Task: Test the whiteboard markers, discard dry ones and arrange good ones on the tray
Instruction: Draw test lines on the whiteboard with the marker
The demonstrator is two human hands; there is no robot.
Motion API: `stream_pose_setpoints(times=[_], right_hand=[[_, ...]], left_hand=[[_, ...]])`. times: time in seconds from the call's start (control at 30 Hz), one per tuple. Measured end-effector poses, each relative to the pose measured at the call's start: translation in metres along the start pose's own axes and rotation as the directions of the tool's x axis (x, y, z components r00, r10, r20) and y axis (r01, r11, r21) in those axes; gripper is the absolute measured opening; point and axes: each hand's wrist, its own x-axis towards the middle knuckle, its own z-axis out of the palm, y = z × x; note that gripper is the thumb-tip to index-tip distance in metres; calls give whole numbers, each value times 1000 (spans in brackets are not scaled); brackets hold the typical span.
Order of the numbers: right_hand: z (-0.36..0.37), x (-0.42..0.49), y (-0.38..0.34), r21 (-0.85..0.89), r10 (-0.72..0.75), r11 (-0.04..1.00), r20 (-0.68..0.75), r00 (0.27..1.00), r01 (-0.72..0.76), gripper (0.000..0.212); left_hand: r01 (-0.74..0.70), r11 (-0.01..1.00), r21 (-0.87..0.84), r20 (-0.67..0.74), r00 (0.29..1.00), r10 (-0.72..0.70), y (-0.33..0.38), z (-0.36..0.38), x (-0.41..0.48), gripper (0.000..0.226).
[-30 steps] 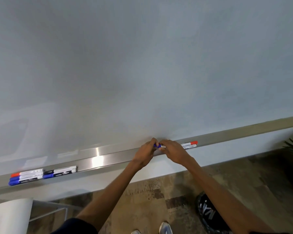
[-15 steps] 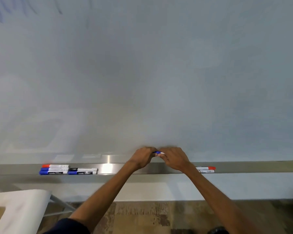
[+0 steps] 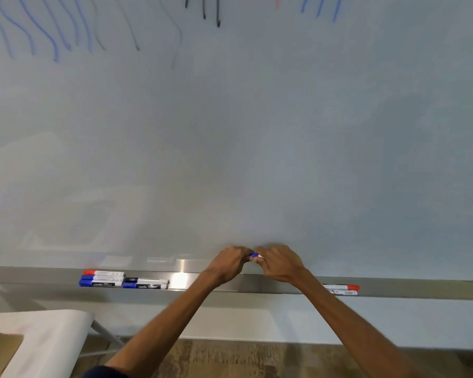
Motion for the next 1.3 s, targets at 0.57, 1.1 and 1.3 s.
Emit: stream_pose_setpoints(times=[0.57,1.1,1.3], right_hand=[[-89,-11,4,559,338,828,-575,745,55,46],[-308,17,-36,655,376,358,-754,540,665,30],[-344,23,-43,590,281,374,-808,518,716,29]], left_hand=[[-100,967,-236,-607,792,-66,49,-43,2,24],[-289,945,151,-982,65,177,139,-248,57,29],[-203,953,225,-972,27,235,138,-281,76,30]])
